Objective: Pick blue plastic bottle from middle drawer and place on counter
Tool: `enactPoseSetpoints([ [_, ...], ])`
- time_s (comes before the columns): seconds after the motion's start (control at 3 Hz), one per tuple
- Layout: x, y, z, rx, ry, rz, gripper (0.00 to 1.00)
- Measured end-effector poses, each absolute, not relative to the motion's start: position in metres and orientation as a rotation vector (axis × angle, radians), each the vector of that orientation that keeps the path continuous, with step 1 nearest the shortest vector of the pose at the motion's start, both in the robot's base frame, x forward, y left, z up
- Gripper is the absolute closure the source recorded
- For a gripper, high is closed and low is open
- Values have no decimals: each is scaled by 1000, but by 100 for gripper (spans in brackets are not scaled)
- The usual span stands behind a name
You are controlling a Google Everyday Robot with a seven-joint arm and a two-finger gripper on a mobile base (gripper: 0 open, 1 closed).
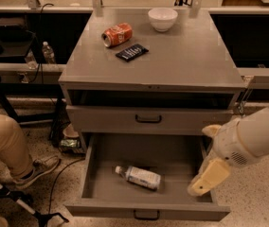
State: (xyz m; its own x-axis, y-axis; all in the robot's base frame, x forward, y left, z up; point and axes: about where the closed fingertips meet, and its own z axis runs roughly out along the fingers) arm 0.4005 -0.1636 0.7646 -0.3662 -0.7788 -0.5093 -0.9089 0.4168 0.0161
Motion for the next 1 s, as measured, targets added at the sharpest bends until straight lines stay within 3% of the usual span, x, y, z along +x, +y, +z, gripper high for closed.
enactPoseSetpoints([
  [1.0,426,-121,682,-1420,2192,494,0],
])
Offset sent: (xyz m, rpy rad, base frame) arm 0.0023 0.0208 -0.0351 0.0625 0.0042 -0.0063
